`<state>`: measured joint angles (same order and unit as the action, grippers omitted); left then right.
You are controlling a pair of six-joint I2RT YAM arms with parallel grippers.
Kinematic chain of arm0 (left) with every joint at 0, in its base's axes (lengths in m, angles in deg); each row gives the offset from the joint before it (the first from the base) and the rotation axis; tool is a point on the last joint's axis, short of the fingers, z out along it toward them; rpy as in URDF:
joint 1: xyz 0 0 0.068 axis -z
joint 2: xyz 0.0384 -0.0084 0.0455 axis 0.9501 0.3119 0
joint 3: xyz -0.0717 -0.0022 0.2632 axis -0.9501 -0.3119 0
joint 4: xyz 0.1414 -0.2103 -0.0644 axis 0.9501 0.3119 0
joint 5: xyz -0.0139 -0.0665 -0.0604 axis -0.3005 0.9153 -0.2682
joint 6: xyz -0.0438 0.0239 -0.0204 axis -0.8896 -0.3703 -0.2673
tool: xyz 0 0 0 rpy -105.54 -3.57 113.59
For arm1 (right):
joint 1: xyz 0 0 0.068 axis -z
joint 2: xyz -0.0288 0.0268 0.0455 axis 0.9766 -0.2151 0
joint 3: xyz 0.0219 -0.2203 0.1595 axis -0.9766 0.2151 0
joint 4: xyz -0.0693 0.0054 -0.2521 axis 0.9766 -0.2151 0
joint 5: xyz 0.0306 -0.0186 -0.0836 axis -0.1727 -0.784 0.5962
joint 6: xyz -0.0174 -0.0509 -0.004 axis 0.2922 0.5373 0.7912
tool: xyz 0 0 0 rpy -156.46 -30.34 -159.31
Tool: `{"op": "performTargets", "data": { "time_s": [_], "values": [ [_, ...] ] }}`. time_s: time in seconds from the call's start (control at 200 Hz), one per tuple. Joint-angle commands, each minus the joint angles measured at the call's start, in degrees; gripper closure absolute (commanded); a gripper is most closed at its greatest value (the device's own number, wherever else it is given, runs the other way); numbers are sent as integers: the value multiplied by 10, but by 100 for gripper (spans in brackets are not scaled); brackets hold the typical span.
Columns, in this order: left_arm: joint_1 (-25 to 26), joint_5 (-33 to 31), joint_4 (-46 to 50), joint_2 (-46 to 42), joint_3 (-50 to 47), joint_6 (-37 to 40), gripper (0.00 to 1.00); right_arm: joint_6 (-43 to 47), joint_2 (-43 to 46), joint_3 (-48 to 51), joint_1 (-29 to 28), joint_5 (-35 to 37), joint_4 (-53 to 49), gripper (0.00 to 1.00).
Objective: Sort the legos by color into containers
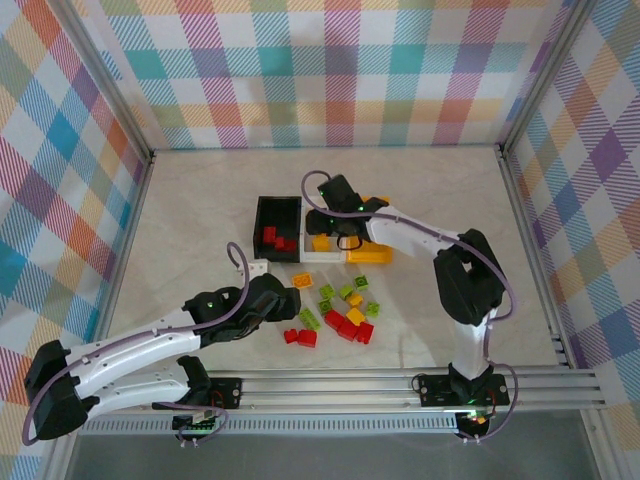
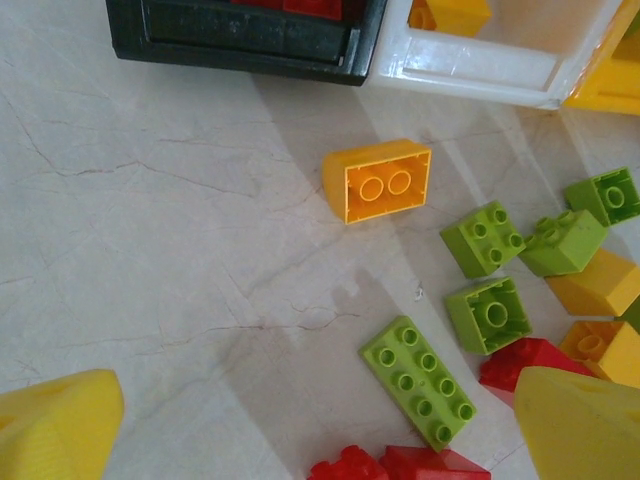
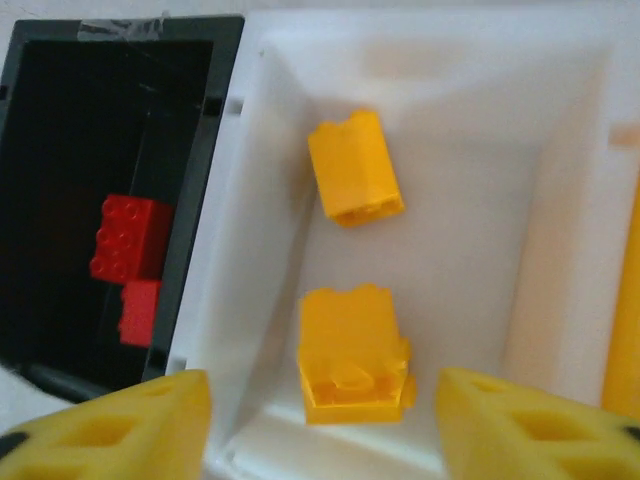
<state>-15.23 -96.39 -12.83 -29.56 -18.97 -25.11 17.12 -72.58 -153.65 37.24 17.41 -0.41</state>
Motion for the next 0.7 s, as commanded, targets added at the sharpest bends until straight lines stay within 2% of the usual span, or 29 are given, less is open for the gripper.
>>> {"op": "performTargets", "data": {
  "time_s": [0.0,0.14,0.37,0.525,0.695],
  "values": [
    [6,6,8,11,-1,14,0,15,1,-50,3,-7,-34,31],
    [6,16,-4,22,3,16,0,9,64,-13,2,-23,-24,28],
    [11,58,-21,42,7,25,2,-32,254,203,-27,-23,5,27],
    [74,36,15,95,18,13,7,-73,380,338,-48,-10,11,27],
    [124,39,-16,161,-2,-23,13,-113,493,446,-55,6,21,26]
  ]
}}
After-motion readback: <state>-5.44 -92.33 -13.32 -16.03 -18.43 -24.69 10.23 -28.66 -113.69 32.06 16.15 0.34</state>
